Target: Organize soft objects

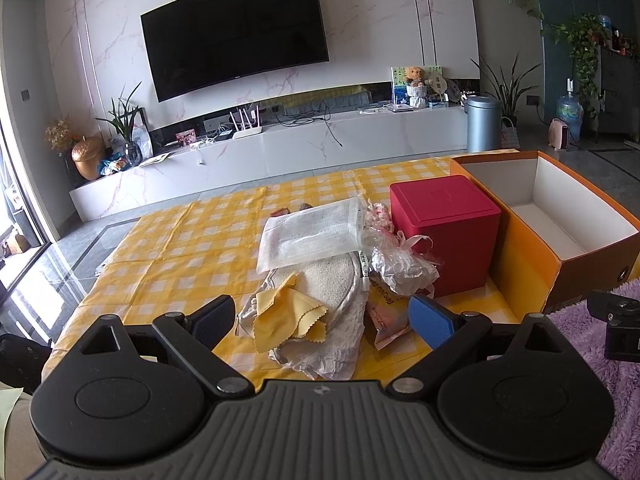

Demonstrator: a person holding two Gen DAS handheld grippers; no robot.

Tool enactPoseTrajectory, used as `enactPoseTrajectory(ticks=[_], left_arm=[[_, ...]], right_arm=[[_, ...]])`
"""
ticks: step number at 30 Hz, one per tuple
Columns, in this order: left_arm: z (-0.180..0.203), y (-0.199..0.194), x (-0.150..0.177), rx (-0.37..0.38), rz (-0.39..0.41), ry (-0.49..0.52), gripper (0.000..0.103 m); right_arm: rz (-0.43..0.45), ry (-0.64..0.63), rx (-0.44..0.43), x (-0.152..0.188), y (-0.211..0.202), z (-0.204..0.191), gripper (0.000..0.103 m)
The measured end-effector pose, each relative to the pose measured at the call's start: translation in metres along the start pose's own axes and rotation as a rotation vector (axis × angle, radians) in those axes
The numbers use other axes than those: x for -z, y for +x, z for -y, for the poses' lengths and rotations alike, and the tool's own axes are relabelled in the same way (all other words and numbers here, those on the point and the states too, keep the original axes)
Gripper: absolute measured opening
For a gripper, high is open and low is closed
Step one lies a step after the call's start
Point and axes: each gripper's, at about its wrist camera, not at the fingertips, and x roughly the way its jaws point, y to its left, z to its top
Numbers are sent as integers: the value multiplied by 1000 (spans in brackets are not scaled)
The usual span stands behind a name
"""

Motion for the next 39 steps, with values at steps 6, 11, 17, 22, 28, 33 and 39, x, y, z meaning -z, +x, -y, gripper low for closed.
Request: enactPoseTrajectory(ticks=[6, 11, 17, 22, 28, 33, 39], left_arm=[[0, 0, 0, 0, 0, 0, 103], [0, 0, 0, 0, 1, -1, 103], [0, 0, 0, 0, -1, -1, 103], [-3, 0, -1, 14, 8, 2, 103], [-35, 3, -4, 81, 15, -68, 98], [-55, 9, -3, 97, -18, -100, 98], [-71, 18, -3, 143, -39, -118, 89]], right_arm=[[0, 0, 0, 0, 0, 0, 101], [0, 0, 0, 0, 0, 0, 101], [0, 0, 0, 0, 0, 0, 101], [-1, -1, 0, 0, 1, 0, 101], [-5, -11, -20, 1, 2, -1, 101], [-3, -27, -79, -6, 5, -7, 100], [-28, -60, -154, -18, 20, -24, 100]])
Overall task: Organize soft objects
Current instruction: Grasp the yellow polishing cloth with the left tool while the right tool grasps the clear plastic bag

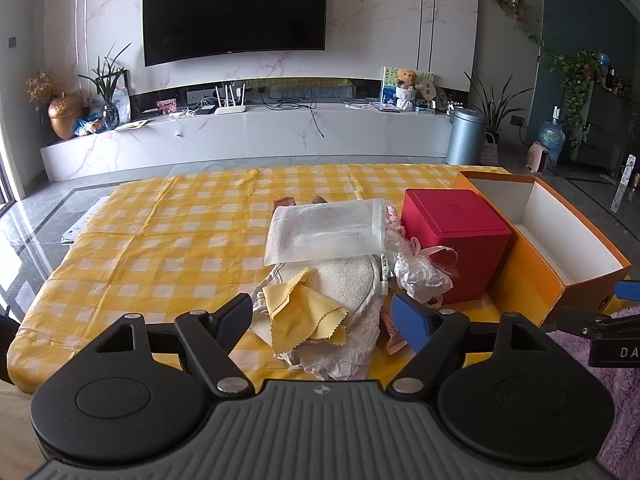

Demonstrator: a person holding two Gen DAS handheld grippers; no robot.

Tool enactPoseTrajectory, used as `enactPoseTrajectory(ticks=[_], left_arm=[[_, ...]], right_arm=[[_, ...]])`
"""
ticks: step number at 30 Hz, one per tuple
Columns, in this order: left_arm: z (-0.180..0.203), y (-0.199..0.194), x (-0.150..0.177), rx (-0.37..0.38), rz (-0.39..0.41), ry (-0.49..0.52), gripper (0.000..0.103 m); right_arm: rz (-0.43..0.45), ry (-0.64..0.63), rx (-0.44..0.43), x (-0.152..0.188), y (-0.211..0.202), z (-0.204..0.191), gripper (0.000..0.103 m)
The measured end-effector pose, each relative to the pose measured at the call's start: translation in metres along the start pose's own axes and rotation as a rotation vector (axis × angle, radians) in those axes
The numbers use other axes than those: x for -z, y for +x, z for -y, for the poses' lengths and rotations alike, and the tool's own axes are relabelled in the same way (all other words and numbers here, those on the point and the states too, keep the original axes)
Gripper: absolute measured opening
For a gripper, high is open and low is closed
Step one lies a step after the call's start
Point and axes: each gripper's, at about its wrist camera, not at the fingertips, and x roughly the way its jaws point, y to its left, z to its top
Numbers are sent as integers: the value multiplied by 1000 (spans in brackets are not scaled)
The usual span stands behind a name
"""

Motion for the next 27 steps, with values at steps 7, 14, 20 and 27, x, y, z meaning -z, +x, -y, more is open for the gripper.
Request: enactPoseTrajectory(ticks=[7, 14, 20, 27], left_arm=[[-5, 19, 1, 22, -36, 63, 72], [-28, 59, -4, 63, -158, -19, 78], [-43, 95, -8, 77, -229, -88, 82], [-50, 141, -8, 71, -330, -189, 84]], right_arm=[[-26, -51, -61, -20, 25, -22, 97], [-60, -111, -153, -38, 53, -49, 92], [-64, -181, -204, -54, 82, -73, 75], [-16, -264, -254, -84, 107, -89, 68]])
